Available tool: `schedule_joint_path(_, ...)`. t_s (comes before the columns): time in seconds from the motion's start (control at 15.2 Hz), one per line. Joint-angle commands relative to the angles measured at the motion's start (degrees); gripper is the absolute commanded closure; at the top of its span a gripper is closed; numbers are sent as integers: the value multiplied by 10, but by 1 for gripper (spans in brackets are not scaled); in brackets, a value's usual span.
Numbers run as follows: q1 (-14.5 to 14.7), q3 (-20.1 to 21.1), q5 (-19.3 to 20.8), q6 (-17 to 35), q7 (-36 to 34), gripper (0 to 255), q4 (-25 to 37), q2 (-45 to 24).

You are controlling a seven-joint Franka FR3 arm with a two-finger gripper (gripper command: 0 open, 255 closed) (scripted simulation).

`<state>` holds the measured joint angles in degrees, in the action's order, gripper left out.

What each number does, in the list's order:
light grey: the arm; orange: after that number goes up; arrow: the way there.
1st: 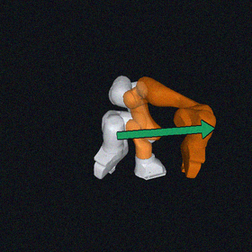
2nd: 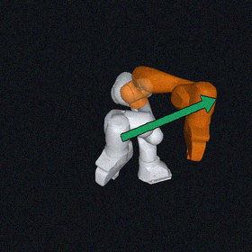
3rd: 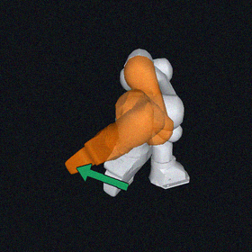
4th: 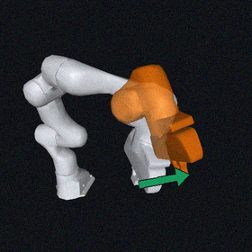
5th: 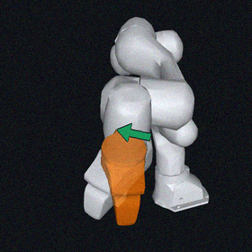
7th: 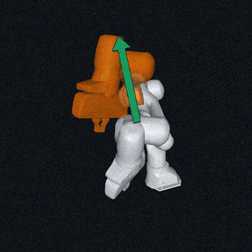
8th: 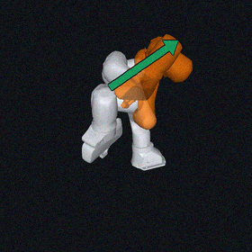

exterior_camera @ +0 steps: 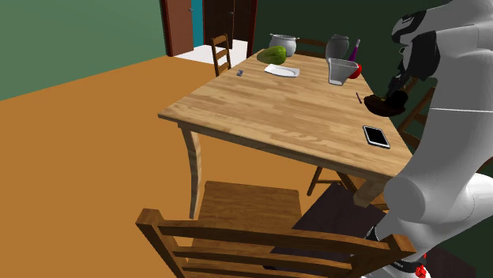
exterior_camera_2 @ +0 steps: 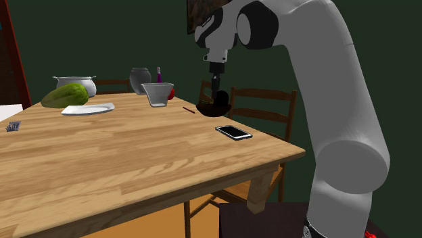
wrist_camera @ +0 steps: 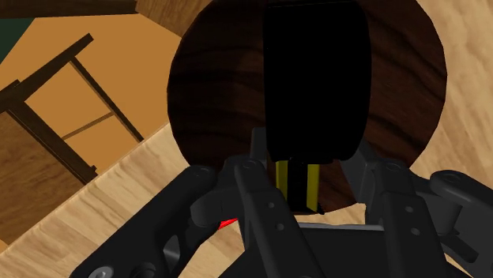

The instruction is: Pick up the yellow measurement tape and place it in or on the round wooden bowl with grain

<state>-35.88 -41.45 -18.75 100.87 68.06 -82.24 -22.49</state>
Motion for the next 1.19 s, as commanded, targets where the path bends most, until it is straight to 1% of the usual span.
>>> schedule_joint_path(0.0, 0, 0, 0, 0, 0, 0, 0, 0)
schedule_joint_path(0.33, 0, 0, 0, 0, 0, 0, 0, 0)
schedule_joint_path(0.59, -19, -2, -1, -75, -5, 0, 81, -5)
schedule_joint_path(1.12, -18, -2, -1, -75, -5, 0, 81, -5)
